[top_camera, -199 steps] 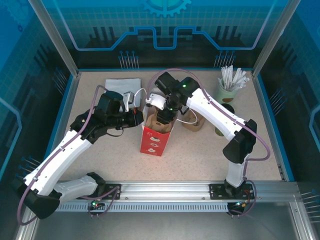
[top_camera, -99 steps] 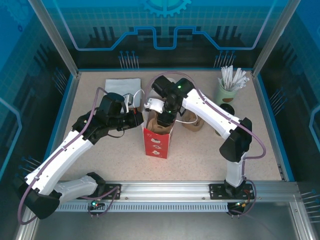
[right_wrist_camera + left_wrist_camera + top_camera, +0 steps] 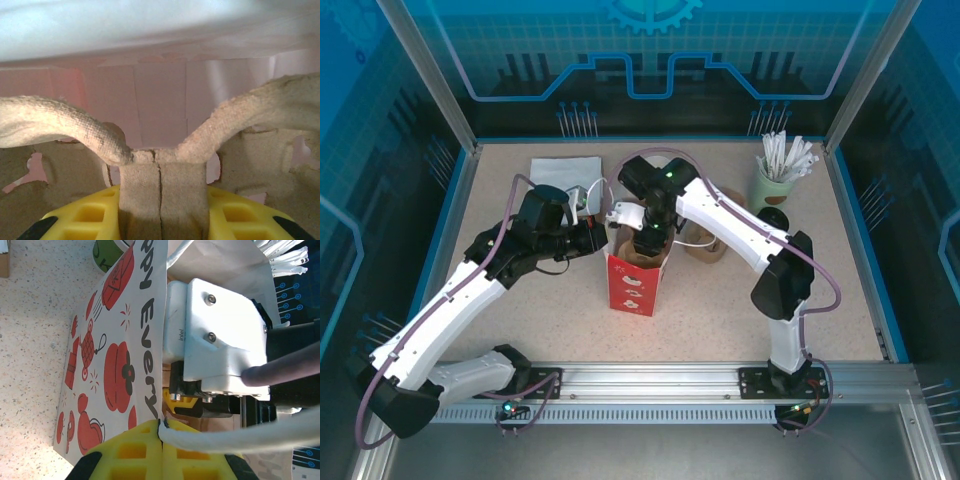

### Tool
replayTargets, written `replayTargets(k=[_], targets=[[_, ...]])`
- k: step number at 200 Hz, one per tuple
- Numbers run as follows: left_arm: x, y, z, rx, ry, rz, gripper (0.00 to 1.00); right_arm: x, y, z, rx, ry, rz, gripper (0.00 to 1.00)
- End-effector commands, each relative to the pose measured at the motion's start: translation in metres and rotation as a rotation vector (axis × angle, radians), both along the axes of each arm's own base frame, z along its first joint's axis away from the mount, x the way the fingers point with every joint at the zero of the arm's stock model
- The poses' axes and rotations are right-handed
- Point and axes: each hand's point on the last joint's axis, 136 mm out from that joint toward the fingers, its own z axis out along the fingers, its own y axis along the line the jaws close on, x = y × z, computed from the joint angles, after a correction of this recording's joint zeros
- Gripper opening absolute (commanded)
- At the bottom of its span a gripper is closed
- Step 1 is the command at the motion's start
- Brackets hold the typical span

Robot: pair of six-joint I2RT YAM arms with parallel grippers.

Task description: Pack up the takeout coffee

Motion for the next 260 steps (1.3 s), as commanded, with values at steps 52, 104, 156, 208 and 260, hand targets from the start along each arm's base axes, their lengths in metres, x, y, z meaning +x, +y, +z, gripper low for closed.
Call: replayTargets(k=[52,104,156,208,260], targets=[[0.000,0.002,0.007,-0.002,-0.035,0.004,0.02,-0.008,-0.007,-0.016,-0.074,0.034,0.066,0.34],[-0.001,0.002,0.009,-0.003,-0.039,0.001,0.02,-0.007,-0.010,-0.025,-0.106,0.035,0.079,0.35],[-0.002,0.000,0.009,0.007,-0.048,-0.014,0.02,-0.005,-0.013,-0.038,-0.145,0.048,0.091,0.35],[-0.002,-0.004,0.010,0.015,-0.053,-0.023,0.02,-0.007,-0.013,-0.048,-0.157,0.069,0.101,0.35],[-0.002,-0.003,0.012,0.025,-0.062,-0.018,0.02,-0.006,-0.013,-0.058,-0.175,0.076,0.103,0.35]])
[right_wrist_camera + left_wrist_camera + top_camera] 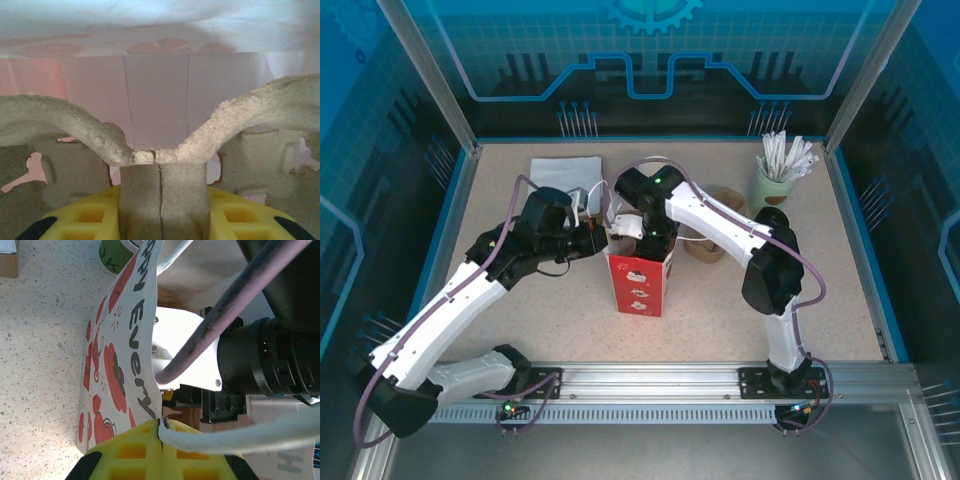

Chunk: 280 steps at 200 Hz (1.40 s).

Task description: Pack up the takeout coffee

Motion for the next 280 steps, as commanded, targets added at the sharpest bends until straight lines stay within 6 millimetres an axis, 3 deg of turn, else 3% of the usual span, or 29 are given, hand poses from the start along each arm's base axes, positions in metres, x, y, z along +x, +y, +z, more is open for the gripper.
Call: replayTargets(k=[1,145,216,280], targets=[[0.001,-0.004,0.015,-0.008,-0.058,-0.022,0.02,-0.007,-0.004,-0.018,-0.059,0.038,0.033,0.35],[0.001,-0.004,0.027,0.019,-0.086,-0.029,0.01,-0.006,-0.013,-0.061,-0.126,0.056,0.058,0.37],[0.002,-0.002,0.031,0.038,-0.102,-0.026,0.01,-0.015,-0.019,-0.084,-0.150,0.094,0.060,0.39],[0.002,-0.004,0.031,0.038,-0.102,-0.029,0.02,-0.015,-0.015,-0.094,-0.139,0.100,0.034,0.39]])
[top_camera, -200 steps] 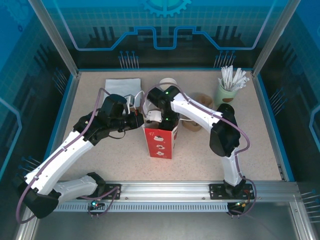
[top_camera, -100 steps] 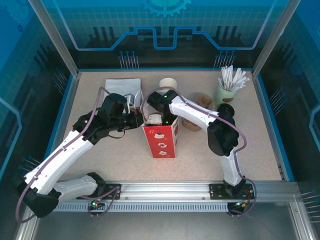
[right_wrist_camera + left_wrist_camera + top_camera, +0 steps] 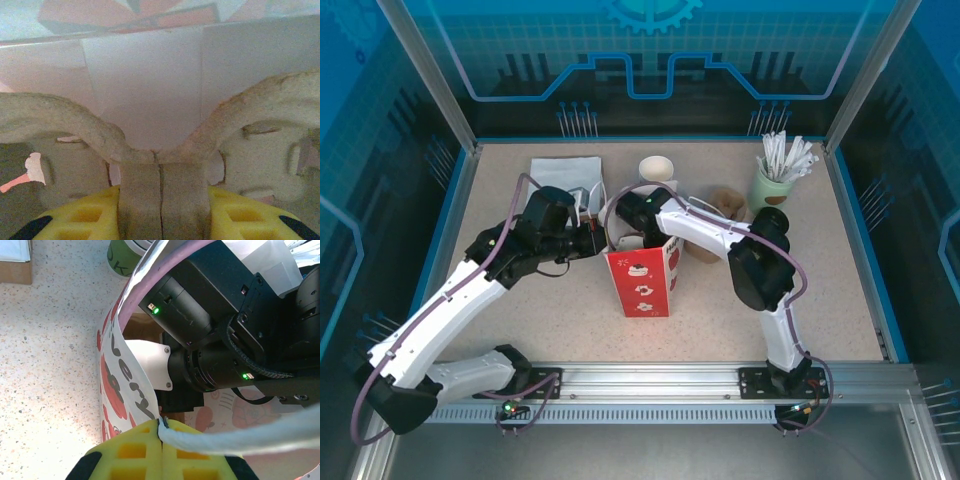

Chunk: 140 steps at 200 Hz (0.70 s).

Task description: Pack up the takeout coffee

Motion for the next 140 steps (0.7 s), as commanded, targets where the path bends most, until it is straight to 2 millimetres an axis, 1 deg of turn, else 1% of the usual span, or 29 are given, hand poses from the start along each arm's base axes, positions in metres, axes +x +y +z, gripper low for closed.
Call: replayTargets(k=[1,41,56,91,140], targets=[[0.005,-0.006,0.027,-0.025,-0.087,-0.026,0.02,-0.008,-0.002,-0.018,-0.042,0.036,-0.006,0.39],[0.004,-0.004,0.025,-0.020,-0.082,-0.022,0.02,-0.008,-0.001,-0.024,-0.045,0.037,-0.022,0.40],[0.004,-0.004,0.024,-0.017,-0.079,-0.023,0.01,-0.008,0.000,-0.022,-0.036,0.036,-0.029,0.41],[0.003,-0.004,0.023,-0.016,-0.077,-0.023,0.01,-0.005,0.010,-0.006,0.035,0.024,-0.049,0.44],[0.003,-0.005,0.020,-0.012,-0.070,-0.027,0.01,0.000,0.017,0.013,0.089,0.008,-0.076,0.56]])
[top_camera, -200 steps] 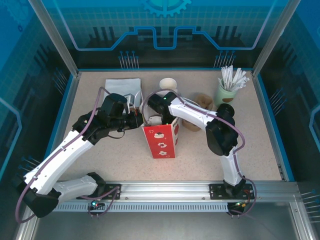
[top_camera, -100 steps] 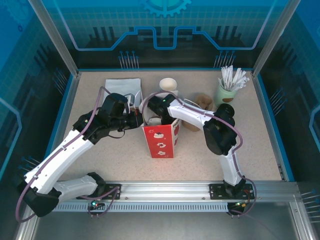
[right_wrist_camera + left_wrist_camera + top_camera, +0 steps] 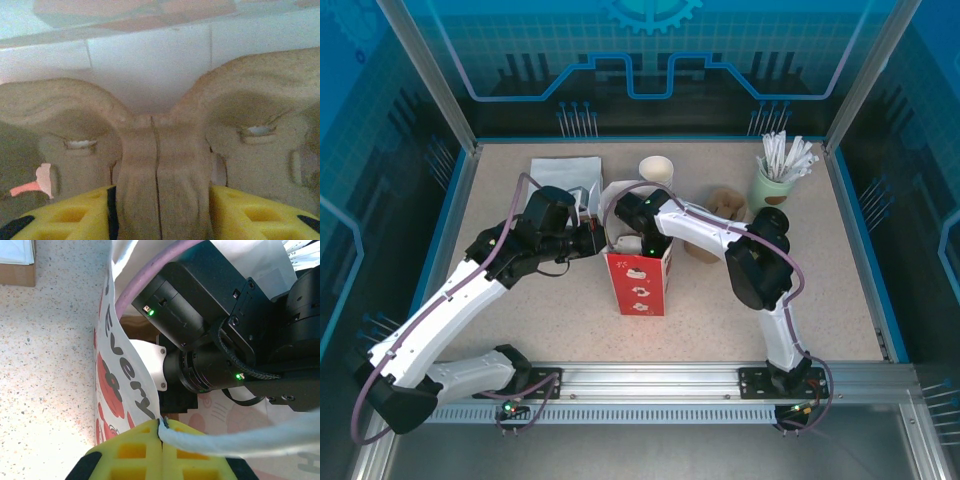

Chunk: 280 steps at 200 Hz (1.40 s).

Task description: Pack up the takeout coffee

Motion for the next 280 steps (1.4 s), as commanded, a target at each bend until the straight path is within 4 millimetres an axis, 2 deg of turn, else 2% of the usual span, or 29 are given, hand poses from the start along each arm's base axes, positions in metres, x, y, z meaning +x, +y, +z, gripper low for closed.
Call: replayTargets(k=[1,81,122,149,186,242,280], targets=[[0.001,-0.006,0.020,-0.018,-0.066,-0.034,0.01,0.001,0.009,0.020,0.058,-0.008,-0.028,0.56],[0.000,-0.009,0.017,-0.016,-0.057,-0.044,0.01,0.013,0.017,0.069,0.179,-0.072,-0.081,0.78],[0.000,-0.010,0.012,-0.008,-0.046,-0.044,0.01,0.019,0.020,0.099,0.237,-0.107,-0.112,0.87],[0.000,-0.009,0.007,-0.002,-0.038,-0.039,0.01,0.022,0.020,0.117,0.276,-0.125,-0.137,0.88],[0.000,-0.010,0.006,-0.009,-0.037,-0.036,0.01,0.025,0.017,0.133,0.307,-0.137,-0.181,0.88],[-0.003,-0.004,0.002,-0.009,-0.037,-0.009,0.01,0.035,0.014,0.189,0.441,-0.217,-0.276,0.87],[-0.003,0.000,0.005,-0.009,-0.053,0.009,0.01,0.036,0.008,0.214,0.486,-0.273,-0.315,0.85]])
